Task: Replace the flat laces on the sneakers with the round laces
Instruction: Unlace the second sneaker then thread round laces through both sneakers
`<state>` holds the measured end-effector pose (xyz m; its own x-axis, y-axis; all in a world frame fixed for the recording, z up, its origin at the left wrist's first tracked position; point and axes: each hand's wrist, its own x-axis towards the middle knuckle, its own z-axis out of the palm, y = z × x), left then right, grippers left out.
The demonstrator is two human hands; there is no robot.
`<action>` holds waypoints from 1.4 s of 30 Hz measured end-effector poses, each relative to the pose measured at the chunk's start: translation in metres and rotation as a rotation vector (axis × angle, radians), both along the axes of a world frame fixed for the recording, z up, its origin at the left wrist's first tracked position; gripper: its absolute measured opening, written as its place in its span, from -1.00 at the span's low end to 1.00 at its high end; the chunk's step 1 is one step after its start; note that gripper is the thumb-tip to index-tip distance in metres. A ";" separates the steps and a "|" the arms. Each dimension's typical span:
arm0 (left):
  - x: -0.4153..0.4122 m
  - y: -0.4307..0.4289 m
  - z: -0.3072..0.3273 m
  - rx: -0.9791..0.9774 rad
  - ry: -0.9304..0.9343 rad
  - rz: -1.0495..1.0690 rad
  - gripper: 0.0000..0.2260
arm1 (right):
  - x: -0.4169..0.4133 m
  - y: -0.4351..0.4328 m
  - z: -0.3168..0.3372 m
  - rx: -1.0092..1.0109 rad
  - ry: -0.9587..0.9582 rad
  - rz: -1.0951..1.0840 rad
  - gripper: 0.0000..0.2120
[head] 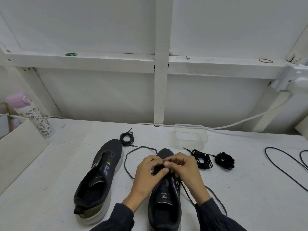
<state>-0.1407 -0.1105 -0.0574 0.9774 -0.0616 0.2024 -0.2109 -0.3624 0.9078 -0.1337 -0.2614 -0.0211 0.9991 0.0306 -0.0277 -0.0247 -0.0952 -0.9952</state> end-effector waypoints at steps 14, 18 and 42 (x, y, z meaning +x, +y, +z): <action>0.003 -0.013 -0.004 0.087 -0.025 -0.055 -0.76 | 0.003 -0.004 0.013 -0.207 -0.153 0.028 -0.75; 0.003 -0.010 -0.009 0.101 0.028 -0.032 -0.81 | 0.011 -0.007 0.038 -0.111 -0.161 0.043 -0.76; 0.017 -0.016 -0.004 0.094 0.015 -0.118 -0.92 | 0.043 0.005 0.078 0.153 -0.223 0.044 -0.90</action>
<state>-0.1234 -0.1263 -0.0611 0.9651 -0.1945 0.1755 -0.2435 -0.4190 0.8747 -0.0903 -0.2560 0.0568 0.9777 0.0612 0.2011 0.1974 0.0610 -0.9784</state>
